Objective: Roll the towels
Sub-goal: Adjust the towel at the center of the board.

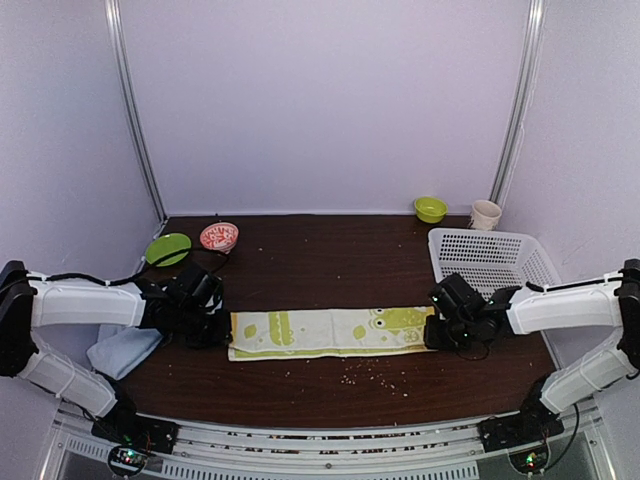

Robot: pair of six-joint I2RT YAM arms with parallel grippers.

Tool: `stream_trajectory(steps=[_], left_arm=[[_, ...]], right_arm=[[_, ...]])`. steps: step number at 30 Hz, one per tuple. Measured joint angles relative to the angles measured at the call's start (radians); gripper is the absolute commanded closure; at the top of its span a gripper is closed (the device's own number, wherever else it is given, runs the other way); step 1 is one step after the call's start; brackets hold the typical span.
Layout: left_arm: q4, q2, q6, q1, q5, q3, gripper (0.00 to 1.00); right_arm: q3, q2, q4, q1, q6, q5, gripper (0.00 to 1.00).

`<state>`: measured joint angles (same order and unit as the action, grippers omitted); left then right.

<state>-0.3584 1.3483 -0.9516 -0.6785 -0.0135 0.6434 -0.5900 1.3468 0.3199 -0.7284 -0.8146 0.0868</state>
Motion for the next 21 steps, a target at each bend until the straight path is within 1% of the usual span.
stream_trajectory(steps=[3,5,7,13,21], left_arm=[[0.000,-0.001,0.000,-0.003,0.005,0.000,1.00],[0.000,-0.005,0.000,-0.004,0.009,0.000,1.00],[0.000,-0.011,0.000,-0.004,0.012,0.000,1.00],[-0.002,-0.032,0.000,-0.008,0.023,0.000,1.00],[-0.010,-0.111,0.000,-0.019,0.055,0.011,1.00]], right_arm=[[0.000,0.002,-0.005,0.000,0.003,0.002,0.88],[0.000,0.003,-0.005,0.000,0.003,0.004,0.96],[0.000,0.003,-0.004,0.000,0.005,0.008,1.00],[0.000,-0.004,0.014,0.000,0.018,0.023,1.00],[-0.014,-0.057,0.113,0.000,0.057,0.055,1.00]])
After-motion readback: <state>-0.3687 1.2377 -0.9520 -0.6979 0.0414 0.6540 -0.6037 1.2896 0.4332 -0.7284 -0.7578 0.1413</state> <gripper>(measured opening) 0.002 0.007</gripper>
